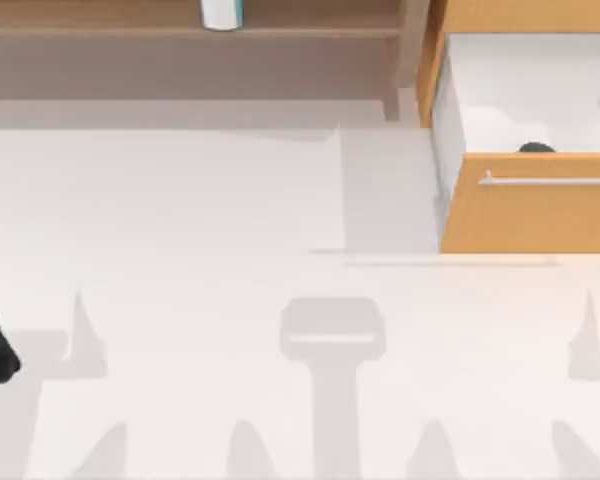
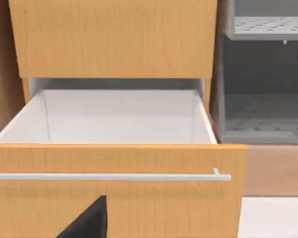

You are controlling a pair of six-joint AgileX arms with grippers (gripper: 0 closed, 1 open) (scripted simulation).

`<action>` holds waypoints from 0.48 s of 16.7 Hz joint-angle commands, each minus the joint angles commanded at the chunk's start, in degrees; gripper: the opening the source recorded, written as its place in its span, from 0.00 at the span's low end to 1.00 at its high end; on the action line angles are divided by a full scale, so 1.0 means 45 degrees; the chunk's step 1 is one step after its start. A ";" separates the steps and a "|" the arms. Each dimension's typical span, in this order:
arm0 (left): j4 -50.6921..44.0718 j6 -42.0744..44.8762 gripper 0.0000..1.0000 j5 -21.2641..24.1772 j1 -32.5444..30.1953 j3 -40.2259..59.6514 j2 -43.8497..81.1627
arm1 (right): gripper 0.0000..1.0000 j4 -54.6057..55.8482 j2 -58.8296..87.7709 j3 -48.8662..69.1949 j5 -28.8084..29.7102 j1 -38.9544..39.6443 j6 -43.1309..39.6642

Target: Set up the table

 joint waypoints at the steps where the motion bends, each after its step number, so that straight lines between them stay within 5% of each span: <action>1: 0.0000 0.0000 1.00 0.0000 0.0000 0.0000 0.0000 | 1.00 0.0000 0.0000 0.0000 0.0000 0.0000 0.0000; 8: 0.0000 0.0000 1.00 0.0000 0.0000 0.0000 0.0000 | 1.00 -0.1682 0.2735 0.2676 -0.0072 0.0285 0.0352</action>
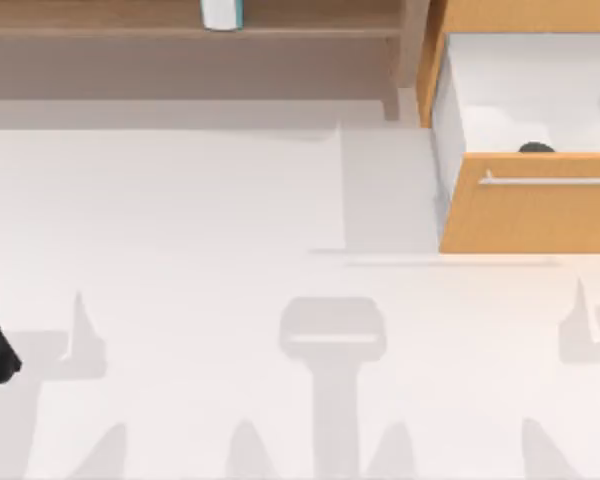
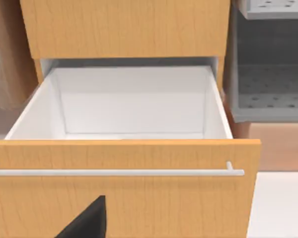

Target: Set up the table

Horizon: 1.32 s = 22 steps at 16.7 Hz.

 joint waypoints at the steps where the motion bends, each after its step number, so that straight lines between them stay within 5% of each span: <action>1: 0.0000 0.0000 1.00 0.0000 0.0000 0.0000 0.0000 | 1.00 -0.0498 0.0922 0.0871 0.0009 0.0058 0.0105; 15: 0.0000 0.0000 1.00 0.0000 0.0000 0.0000 0.0000 | 1.00 -0.9590 2.0189 1.7414 0.0352 0.1147 0.2054; 22: 0.0000 0.0000 1.00 0.0000 0.0000 0.0000 0.0000 | 1.00 -1.2873 2.6840 2.3258 0.0415 0.1507 0.2756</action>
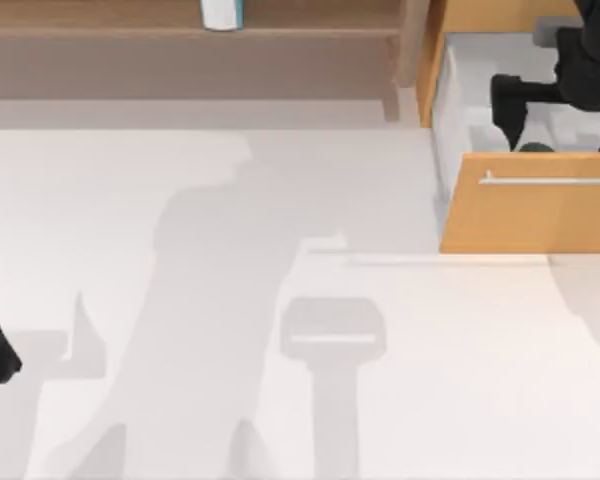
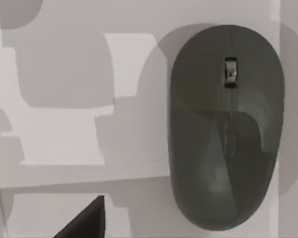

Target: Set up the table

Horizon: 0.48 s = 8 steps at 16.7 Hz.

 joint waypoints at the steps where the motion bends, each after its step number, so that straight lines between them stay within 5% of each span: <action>1: 0.0000 0.0000 1.00 0.0000 0.0000 0.0000 0.0000 | 1.00 -0.0251 0.0517 0.0509 0.0007 -0.0005 0.0063; 8: 0.0000 0.0000 1.00 0.0000 0.0000 0.0000 0.0000 | 1.00 -0.0623 0.1314 0.1411 0.0013 -0.0034 0.0173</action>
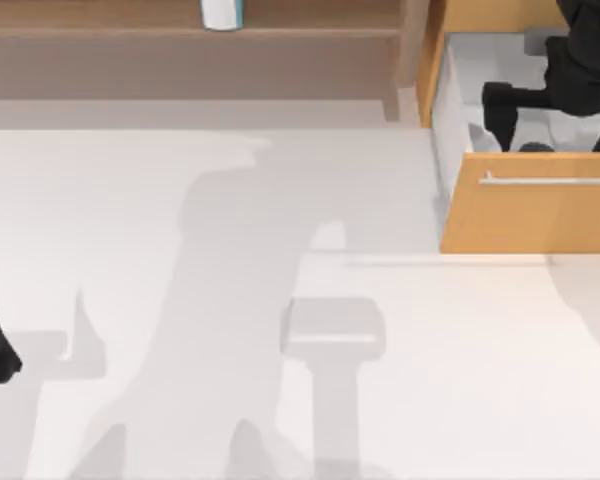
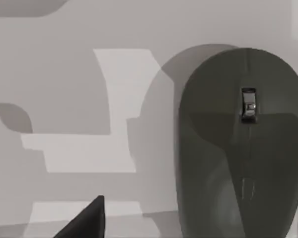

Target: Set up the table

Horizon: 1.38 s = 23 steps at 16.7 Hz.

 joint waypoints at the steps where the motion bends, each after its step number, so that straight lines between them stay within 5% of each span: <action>1: 0.0000 0.0000 1.00 0.0000 0.0000 0.0000 0.0000 | 1.00 0.0021 -0.0014 -0.0036 -0.0004 -0.0034 -0.0011; 21: 0.0000 0.0000 1.00 0.0000 0.0000 0.0000 0.0000 | 1.00 0.1202 0.0380 -0.0822 0.0004 -0.0013 -0.0009; 23: 0.0000 0.0000 1.00 0.0000 0.0000 0.0000 0.0000 | 0.85 0.1202 0.0380 -0.0822 0.0004 -0.0013 -0.0009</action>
